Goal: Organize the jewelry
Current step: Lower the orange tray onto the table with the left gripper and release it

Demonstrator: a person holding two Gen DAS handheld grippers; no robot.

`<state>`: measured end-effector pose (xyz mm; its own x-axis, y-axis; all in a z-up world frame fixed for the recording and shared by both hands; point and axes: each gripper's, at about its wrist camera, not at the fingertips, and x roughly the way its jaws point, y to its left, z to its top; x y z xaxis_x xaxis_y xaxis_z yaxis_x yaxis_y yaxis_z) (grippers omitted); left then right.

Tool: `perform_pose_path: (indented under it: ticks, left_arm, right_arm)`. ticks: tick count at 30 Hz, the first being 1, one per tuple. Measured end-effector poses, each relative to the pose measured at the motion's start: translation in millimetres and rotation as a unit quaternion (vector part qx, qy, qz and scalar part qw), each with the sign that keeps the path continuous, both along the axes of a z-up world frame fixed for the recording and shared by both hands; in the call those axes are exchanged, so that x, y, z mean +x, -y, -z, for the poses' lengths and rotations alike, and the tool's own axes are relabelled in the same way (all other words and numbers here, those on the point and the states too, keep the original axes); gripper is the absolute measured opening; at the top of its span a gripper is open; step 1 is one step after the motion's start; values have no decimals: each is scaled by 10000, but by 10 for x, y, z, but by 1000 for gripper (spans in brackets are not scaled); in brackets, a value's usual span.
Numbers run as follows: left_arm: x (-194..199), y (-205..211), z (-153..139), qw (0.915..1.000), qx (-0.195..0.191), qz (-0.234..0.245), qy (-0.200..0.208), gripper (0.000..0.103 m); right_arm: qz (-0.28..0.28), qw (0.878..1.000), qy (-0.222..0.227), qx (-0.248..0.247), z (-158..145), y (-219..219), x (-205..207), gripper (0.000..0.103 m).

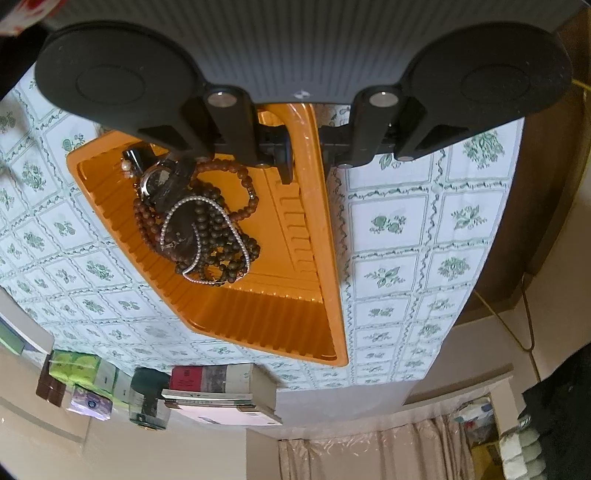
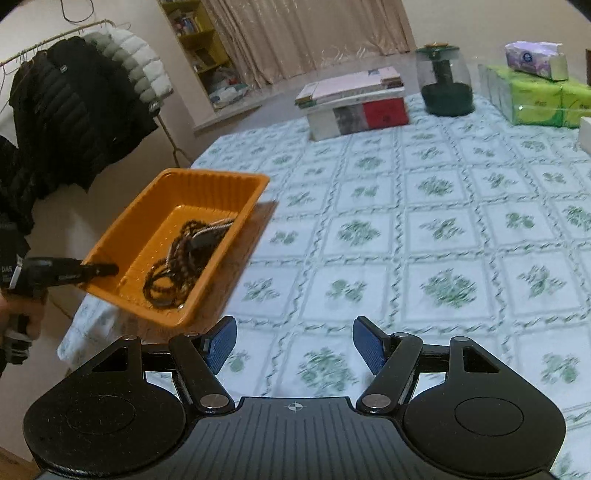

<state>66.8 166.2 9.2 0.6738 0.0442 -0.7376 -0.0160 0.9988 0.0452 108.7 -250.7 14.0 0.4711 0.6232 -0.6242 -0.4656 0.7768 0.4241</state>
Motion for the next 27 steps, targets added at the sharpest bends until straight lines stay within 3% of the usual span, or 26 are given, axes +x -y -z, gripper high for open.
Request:
perform_pose_path:
  ticks: [15, 22, 27]
  left_arm:
    - [-82, -177, 180, 9989, -404, -233, 85, 12]
    - [-212, -383, 114, 9947, -752, -583, 383, 24]
    - [-313, -340, -17, 9948, -621, -600, 542, 27]
  right_arm:
    - [-228, 9987, 160, -425, 16, -343, -89, 70]
    - [-255, 9984, 138, -481, 2, -421, -71, 70]
    - [-308, 9983, 149, -479, 0, -479, -89, 70]
